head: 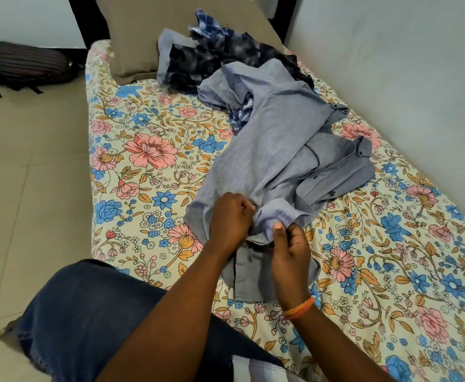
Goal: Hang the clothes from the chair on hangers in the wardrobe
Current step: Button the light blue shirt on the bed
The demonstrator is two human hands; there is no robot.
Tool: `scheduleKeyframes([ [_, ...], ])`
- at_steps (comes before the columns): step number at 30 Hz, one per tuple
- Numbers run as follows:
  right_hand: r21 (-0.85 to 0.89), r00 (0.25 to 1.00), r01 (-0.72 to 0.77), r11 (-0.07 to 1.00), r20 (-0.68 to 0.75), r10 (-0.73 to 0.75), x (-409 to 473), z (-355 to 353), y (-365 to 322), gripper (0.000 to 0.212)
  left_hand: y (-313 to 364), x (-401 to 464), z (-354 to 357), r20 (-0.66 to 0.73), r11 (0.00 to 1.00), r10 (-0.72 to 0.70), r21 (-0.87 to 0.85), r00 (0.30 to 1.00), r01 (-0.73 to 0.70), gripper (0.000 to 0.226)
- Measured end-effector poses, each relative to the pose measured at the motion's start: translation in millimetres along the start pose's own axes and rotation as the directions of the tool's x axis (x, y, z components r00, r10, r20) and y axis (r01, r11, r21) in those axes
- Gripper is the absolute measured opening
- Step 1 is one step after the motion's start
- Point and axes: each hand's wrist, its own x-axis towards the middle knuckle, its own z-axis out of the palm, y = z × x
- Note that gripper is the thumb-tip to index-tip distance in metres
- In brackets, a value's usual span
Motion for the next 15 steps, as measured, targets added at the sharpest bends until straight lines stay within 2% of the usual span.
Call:
scheduleKeyframes([
  [4, 0.002, 0.983, -0.059, 0.998, -0.175, 0.058, 24.8, -12.2, -9.9, 0.02, 18.5, -8.1, -27.3, -0.046, 0.94, -0.111, -0.33, 0.993, 0.09, 0.019],
  [6, 0.03, 0.973, -0.056, 0.998, -0.221, 0.062, 36.9, -19.3, -17.1, 0.02, 24.9, -24.0, -42.0, -0.045, 0.901, -0.107, -0.426, 0.993, 0.078, 0.018],
  [8, -0.184, 0.991, 0.031, 0.982, -0.124, -0.055, 38.1, -21.9, -26.4, 0.022, 26.4, -40.2, -46.8, -0.058, 0.932, -0.002, -0.362, 0.998, -0.019, 0.013],
  [10, -0.45, 0.991, 0.131, 0.884, 0.076, -0.108, 27.2, -13.5, -38.0, 0.033, 27.7, -49.6, -40.3, -0.042, 0.971, 0.119, -0.206, 0.992, -0.125, 0.009],
  [12, -0.429, 0.977, 0.201, 0.881, 0.156, -0.147, 17.7, -5.9, -40.6, 0.041, 31.5, -53.6, -31.3, -0.022, 0.981, 0.154, -0.119, 0.988, -0.156, 0.008],
  [15, -0.239, 0.983, 0.179, 0.954, 0.086, -0.163, 11.5, -0.8, -35.8, 0.043, 29.0, -56.6, -28.2, -0.071, 0.971, 0.092, -0.214, 0.993, -0.105, 0.01],
])
